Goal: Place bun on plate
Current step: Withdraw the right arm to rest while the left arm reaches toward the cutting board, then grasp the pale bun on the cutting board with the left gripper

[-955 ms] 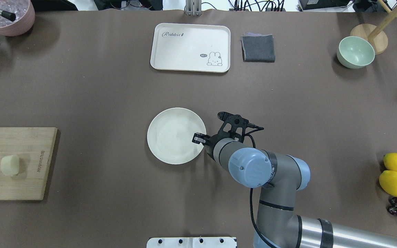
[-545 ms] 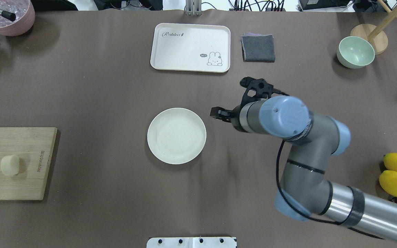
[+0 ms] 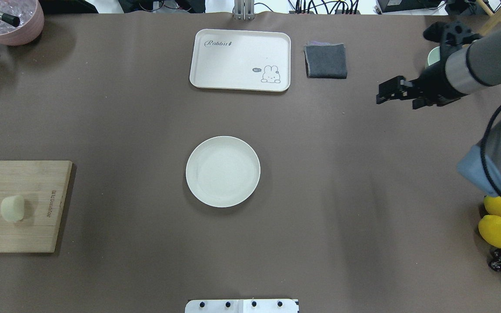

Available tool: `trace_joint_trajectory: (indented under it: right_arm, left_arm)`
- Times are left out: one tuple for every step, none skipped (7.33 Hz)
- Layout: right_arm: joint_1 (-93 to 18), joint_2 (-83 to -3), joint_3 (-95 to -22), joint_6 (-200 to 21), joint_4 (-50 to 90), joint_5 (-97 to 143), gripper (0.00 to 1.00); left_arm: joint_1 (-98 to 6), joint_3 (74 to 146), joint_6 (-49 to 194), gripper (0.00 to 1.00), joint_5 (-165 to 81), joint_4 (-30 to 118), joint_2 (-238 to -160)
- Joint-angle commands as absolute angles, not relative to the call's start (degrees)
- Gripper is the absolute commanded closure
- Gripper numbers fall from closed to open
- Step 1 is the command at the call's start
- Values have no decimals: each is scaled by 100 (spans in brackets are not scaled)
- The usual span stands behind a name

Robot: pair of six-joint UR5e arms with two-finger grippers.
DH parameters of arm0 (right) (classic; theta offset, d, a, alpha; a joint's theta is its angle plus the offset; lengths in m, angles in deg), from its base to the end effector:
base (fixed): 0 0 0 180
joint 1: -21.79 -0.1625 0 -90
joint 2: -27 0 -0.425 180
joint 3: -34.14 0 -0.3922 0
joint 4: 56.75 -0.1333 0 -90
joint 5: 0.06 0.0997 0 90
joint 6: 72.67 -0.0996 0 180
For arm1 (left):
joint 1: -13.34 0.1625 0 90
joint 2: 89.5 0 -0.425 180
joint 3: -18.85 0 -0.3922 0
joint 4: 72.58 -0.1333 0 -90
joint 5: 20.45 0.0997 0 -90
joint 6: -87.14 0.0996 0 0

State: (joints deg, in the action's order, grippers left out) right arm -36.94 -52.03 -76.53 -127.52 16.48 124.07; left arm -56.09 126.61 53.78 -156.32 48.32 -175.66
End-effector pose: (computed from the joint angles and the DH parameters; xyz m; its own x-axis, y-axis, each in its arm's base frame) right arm -0.2155 -0.5040 0.3542 0.5637 0.0100 0.8259 -0.2020 0.9712 0.1261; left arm 0.1079 -0.4635 0.4711 0.5331 0.2348 -0.8129 0.0526 0.9497 0.3088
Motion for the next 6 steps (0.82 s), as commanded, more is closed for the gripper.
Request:
trace_joint_trajectory:
  right_arm:
    - [-5066,-6129,-7660,-10809,1655,13342,0]
    - [-5437,-6481,-7652,-10165,1655,13493,0]
    - [-5702,-6737,-7608,-9706,1655,13520,0]
    - [-5844,-6948,-7581,-9475,1664,13538,0]
    - [-5897,-7003,-7538,-9308,1655,13529,0]
    - [-5924,-7012,-7546,-9297,1646,13520,0]
  left_arm:
    - [-4778,12740,4899,3,-14731,4836,-17301]
    - [-4522,12757,4821,3,-14641,4932,-16943]
    - [-4189,12731,4394,3,-14379,5533,-16565]
    - [-3690,12696,3850,3,-13976,6027,-16291]
    - [-3346,12687,3549,3,-13754,6293,-16115]
    - [-2933,12548,3172,3,-13422,6669,-16000]
